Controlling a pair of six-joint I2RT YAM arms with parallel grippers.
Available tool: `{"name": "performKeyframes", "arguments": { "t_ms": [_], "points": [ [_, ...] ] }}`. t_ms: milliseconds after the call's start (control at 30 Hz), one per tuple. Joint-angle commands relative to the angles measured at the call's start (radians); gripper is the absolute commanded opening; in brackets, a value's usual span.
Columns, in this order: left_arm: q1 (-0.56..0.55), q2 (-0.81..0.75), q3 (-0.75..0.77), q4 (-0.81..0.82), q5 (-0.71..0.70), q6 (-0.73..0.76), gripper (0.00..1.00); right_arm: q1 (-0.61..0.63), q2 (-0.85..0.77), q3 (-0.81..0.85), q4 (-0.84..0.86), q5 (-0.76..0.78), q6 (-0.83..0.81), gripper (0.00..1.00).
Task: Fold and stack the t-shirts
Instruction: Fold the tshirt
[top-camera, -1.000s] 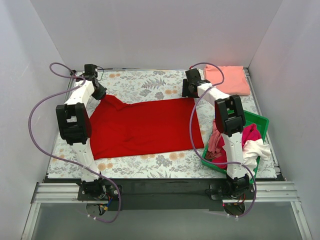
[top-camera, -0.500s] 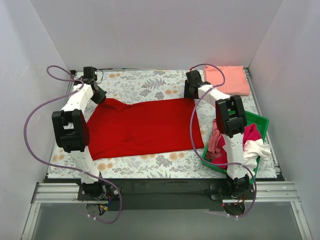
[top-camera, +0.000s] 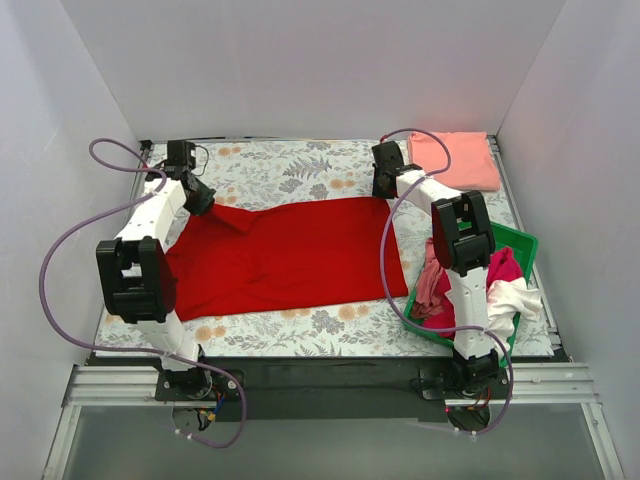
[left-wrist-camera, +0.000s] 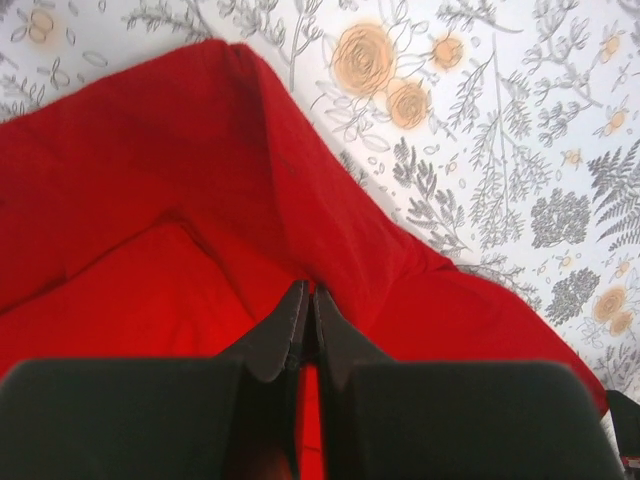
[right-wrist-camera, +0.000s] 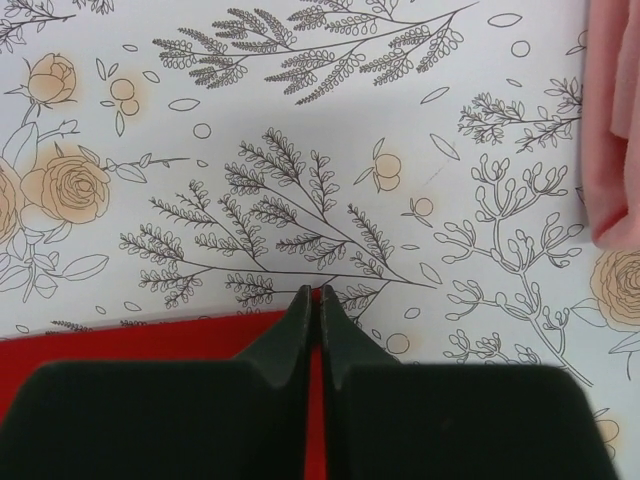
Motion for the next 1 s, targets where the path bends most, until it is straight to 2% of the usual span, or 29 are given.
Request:
{"name": "performKeyframes", "arguments": {
  "t_ms": [0, 300, 633, 967],
  "points": [
    [-0.005, -0.091, -0.035, -0.021, -0.006, -0.026, 0.00, 0.002, -0.010, 0.010, -0.065, -0.001, -0.032, 0.03],
    [-0.007, -0.238, -0.142, -0.062, -0.038, -0.113, 0.00, 0.002, -0.114, -0.032, -0.054, -0.018, -0.080, 0.01],
    [-0.005, -0.403, -0.285, -0.101, -0.038, -0.167, 0.00, 0.006, -0.260, -0.189, -0.002, -0.071, -0.117, 0.01],
    [-0.005, -0.538, -0.328, -0.156, -0.046, -0.190, 0.00, 0.006, -0.401, -0.316, 0.024, -0.068, -0.126, 0.01]
  ]
}}
